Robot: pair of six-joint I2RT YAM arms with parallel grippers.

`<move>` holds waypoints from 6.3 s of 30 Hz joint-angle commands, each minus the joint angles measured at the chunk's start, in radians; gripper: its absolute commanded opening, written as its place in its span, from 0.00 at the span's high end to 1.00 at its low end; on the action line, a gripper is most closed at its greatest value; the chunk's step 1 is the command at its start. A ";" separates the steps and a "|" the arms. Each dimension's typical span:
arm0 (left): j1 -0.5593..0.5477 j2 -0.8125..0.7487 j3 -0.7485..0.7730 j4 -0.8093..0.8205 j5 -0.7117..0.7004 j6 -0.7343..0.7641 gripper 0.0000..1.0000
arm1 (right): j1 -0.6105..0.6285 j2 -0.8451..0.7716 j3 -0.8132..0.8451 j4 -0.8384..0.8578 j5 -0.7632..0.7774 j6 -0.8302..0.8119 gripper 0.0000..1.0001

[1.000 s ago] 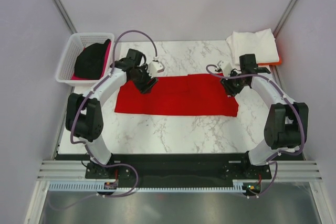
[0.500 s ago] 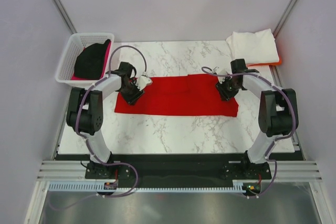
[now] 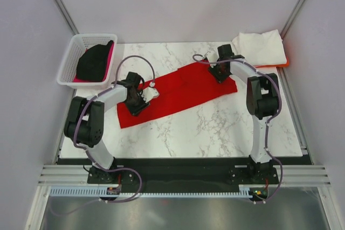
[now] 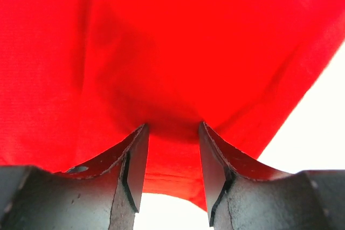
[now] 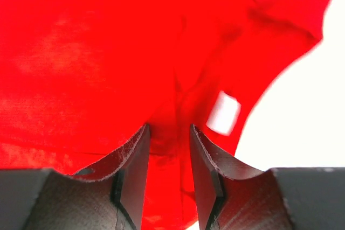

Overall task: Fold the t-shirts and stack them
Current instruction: Fold the tshirt

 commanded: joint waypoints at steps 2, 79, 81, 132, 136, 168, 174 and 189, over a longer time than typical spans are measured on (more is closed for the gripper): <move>-0.088 -0.103 -0.080 -0.144 -0.023 -0.016 0.50 | 0.002 0.179 0.172 0.005 0.088 -0.017 0.57; -0.652 -0.517 0.196 -0.167 -0.083 -0.708 0.16 | 0.164 -0.489 -0.090 0.081 -0.062 0.613 0.40; -0.587 -0.530 0.161 -0.173 -0.046 -0.856 0.20 | 0.155 -0.621 -0.274 0.029 -0.189 0.660 0.40; -0.102 -0.295 -0.556 0.372 0.568 -1.478 0.66 | 0.209 -0.548 -0.999 0.192 -0.570 1.173 0.47; -0.102 -0.266 -0.547 0.399 0.588 -1.492 0.69 | 0.209 -0.544 -1.005 0.190 -0.577 1.175 0.51; 0.105 -0.170 0.004 0.312 0.589 -1.294 0.98 | 0.014 -0.452 -0.434 0.236 -0.660 1.122 1.00; 0.104 -0.061 0.108 0.322 0.573 -1.269 0.98 | 0.014 -0.335 -0.336 0.244 -0.652 1.102 1.00; 0.105 0.168 0.349 0.252 0.409 -1.176 0.61 | -0.006 -0.069 -0.021 0.245 -0.593 1.049 0.47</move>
